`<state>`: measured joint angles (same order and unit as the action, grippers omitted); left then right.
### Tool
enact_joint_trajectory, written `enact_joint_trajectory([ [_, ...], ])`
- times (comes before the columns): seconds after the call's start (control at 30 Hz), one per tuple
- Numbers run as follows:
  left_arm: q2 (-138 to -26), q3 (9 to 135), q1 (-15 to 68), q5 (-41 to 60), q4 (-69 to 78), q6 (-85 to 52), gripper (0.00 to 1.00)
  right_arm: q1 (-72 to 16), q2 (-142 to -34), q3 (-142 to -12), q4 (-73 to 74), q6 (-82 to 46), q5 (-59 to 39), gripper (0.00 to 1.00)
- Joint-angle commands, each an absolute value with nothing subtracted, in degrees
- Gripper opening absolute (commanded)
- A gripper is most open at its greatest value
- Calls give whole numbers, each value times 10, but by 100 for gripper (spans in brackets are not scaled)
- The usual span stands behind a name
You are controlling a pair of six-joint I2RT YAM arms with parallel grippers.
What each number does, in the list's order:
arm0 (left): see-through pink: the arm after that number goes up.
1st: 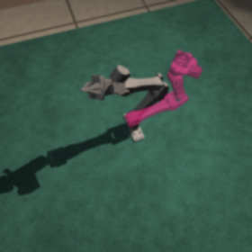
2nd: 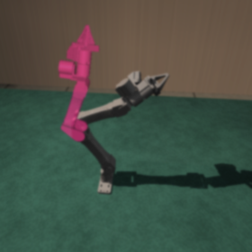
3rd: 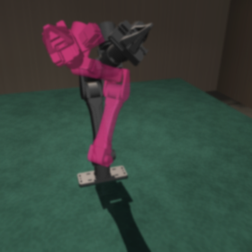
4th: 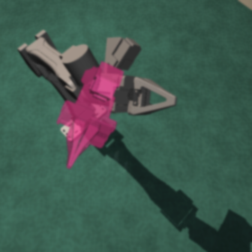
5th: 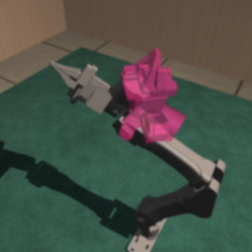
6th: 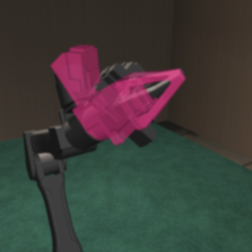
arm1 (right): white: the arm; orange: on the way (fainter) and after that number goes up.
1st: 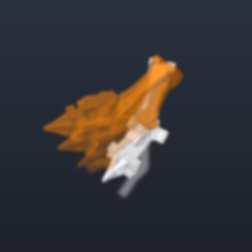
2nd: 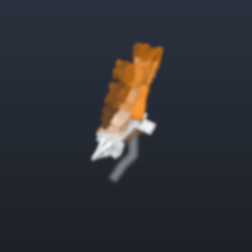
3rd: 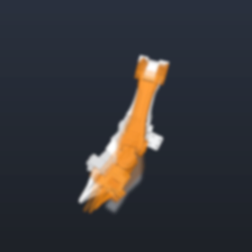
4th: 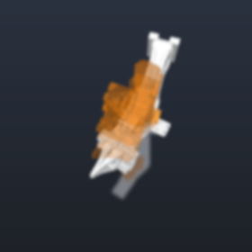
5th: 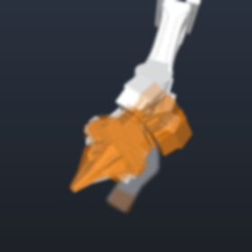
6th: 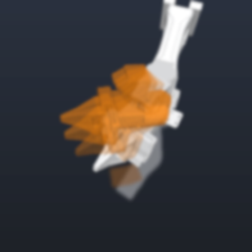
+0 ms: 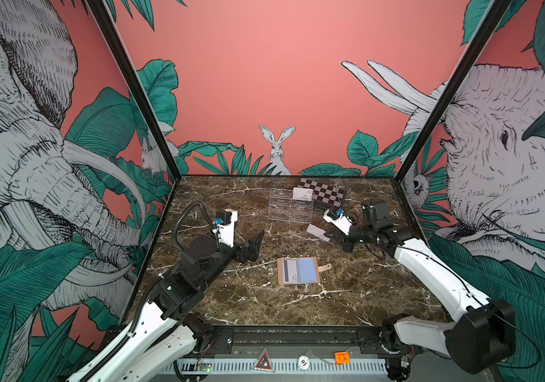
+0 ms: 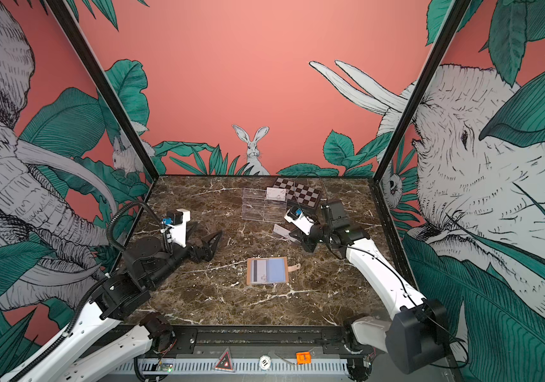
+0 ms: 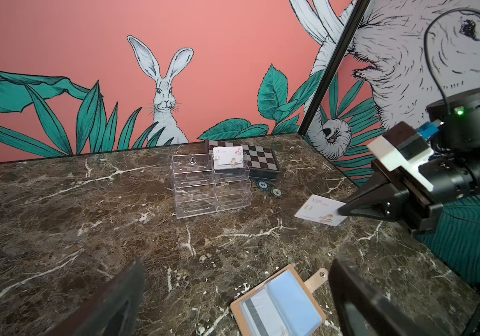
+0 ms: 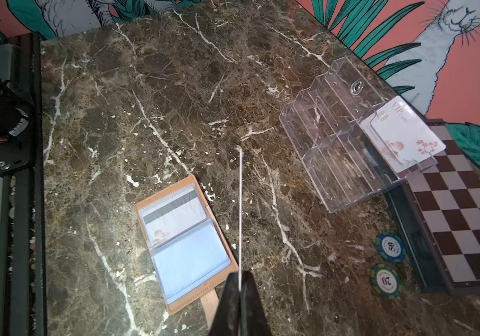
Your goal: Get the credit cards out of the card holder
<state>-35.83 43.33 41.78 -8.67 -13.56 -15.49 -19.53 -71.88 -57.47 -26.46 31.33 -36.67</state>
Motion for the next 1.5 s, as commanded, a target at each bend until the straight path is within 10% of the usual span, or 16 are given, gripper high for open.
enact_joint_trajectory([
  [0.0,-343,420,415,-103,-144,-143,99,-190,-739,-600,-276,375,-350,0],
  [1.47,-459,362,414,-94,-14,-156,99,-148,-1190,-1085,-393,544,-368,0],
])
